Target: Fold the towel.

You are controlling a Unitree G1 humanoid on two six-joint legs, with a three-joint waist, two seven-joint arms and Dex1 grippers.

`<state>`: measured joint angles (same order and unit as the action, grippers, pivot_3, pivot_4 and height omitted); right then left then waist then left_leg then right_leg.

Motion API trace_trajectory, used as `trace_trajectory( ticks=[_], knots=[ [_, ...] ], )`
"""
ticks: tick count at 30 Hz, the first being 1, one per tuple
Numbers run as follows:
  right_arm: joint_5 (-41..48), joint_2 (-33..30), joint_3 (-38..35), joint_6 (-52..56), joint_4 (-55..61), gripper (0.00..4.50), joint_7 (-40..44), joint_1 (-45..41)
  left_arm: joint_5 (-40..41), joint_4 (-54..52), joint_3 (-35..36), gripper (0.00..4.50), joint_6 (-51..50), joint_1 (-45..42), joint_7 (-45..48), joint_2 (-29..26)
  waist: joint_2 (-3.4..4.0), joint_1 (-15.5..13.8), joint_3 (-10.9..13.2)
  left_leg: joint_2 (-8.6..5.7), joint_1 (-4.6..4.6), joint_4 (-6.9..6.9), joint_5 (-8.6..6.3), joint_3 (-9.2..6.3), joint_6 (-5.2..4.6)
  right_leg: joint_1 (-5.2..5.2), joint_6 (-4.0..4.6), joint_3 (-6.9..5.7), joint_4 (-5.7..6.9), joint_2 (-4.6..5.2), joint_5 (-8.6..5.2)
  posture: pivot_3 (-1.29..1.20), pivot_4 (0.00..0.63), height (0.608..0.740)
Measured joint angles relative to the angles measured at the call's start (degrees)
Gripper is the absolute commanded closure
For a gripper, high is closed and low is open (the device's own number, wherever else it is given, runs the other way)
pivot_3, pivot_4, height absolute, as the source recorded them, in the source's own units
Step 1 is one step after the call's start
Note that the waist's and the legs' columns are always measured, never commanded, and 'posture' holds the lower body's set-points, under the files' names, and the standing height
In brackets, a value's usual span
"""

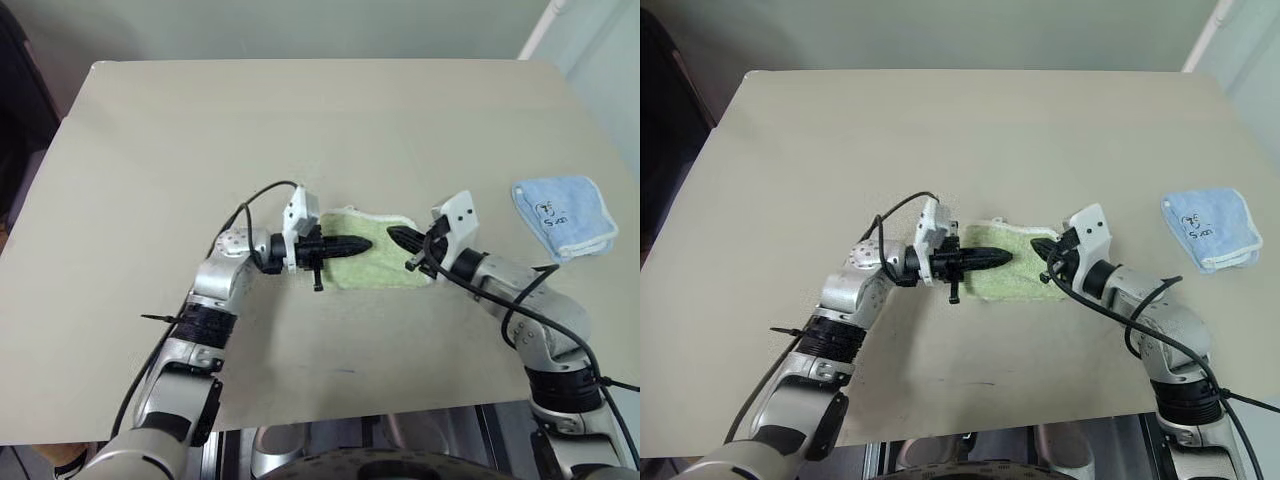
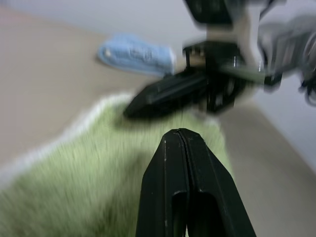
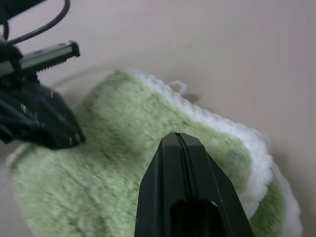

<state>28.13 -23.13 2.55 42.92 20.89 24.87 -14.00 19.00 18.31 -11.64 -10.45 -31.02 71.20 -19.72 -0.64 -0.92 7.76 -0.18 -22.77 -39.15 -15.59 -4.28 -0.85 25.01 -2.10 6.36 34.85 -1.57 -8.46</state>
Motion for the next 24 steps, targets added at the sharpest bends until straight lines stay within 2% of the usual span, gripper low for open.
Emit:
trace_trajectory(
  ticks=[2,8,11,15,18,21,23,24],
  knots=[
    [-1.3,2.31,-0.3,-2.07,-3.09,4.5,-1.22,0.69,-4.44,2.09,-3.07,4.48,2.75,0.43,-0.45,-0.56,0.01,0.09,-0.01,0.0,0.0,0.0,-0.05,-0.01,-0.04,0.01,-0.01,-0.01,0.0,0.0,0.01,0.0,0.15,0.74],
    [-5.48,5.79,-0.22,-8.56,-9.01,4.5,-3.01,3.18,-5.8,2.13,-2.96,4.48,2.24,0.82,-4.08,0.94,0.16,0.04,-0.1,-0.04,0.03,-0.03,-0.2,0.02,-0.23,-0.12,-0.09,-0.02,-0.03,0.1,0.09,0.0,0.15,0.74],
    [-6.94,6.1,0.39,-10.51,-9.63,4.5,-3.0,3.89,-5.47,2.19,-2.43,4.48,0.89,0.87,-4.65,1.36,0.17,0.04,-0.1,-0.06,0.17,-0.06,-0.2,0.01,-0.24,-0.26,0.32,-0.01,-0.05,0.1,-0.06,0.0,0.15,0.74],
    [-7.67,6.08,0.59,-12.12,-10.63,4.5,-2.5,3.81,-4.45,2.75,-1.43,4.48,-0.81,0.7,-4.84,1.97,0.17,0.04,-0.11,-0.07,0.31,-0.11,-0.19,0.01,-0.24,-0.38,0.42,0.0,-0.05,0.1,-0.05,0.0,0.15,0.74],
    [-7.17,5.9,0.12,-12.05,-11.21,4.5,-1.7,3.05,-0.01,1.88,1.07,4.48,-6.97,0.67,-4.03,2.44,0.17,0.08,-0.1,-0.08,0.29,-0.1,-0.19,0.03,-0.23,-0.35,0.43,-0.01,-0.04,0.1,-0.03,0.0,0.15,0.74],
    [-4.47,5.94,-2.36,-9.7,-11.19,4.5,-1.26,1.4,6.11,-0.04,4.15,3.95,-15.67,-0.31,-2.63,1.74,0.19,0.11,-0.08,-0.07,0.19,-0.07,-0.17,0.07,-0.2,-0.24,0.46,0.0,-0.03,0.09,-0.02,0.0,0.15,0.74],
    [-1.61,5.46,-4.92,-7.49,-10.2,4.5,-0.82,-0.19,11.19,-2.66,6.05,3.31,-22.02,-1.34,-0.4,0.28,0.23,0.16,-0.06,-0.07,0.09,-0.05,-0.14,0.09,-0.15,-0.13,0.45,0.0,-0.03,0.09,-0.01,0.0,0.15,0.74],
    [0.88,4.46,-6.47,-5.66,-8.53,4.12,-0.14,-1.18,14.63,-4.05,8.13,2.87,-25.61,-2.28,-0.18,0.14,0.24,0.13,-0.05,-0.08,-0.02,-0.07,-0.12,0.1,-0.11,-0.07,0.4,0.0,-0.02,0.09,-0.02,0.0,0.15,0.74]
  ],
)
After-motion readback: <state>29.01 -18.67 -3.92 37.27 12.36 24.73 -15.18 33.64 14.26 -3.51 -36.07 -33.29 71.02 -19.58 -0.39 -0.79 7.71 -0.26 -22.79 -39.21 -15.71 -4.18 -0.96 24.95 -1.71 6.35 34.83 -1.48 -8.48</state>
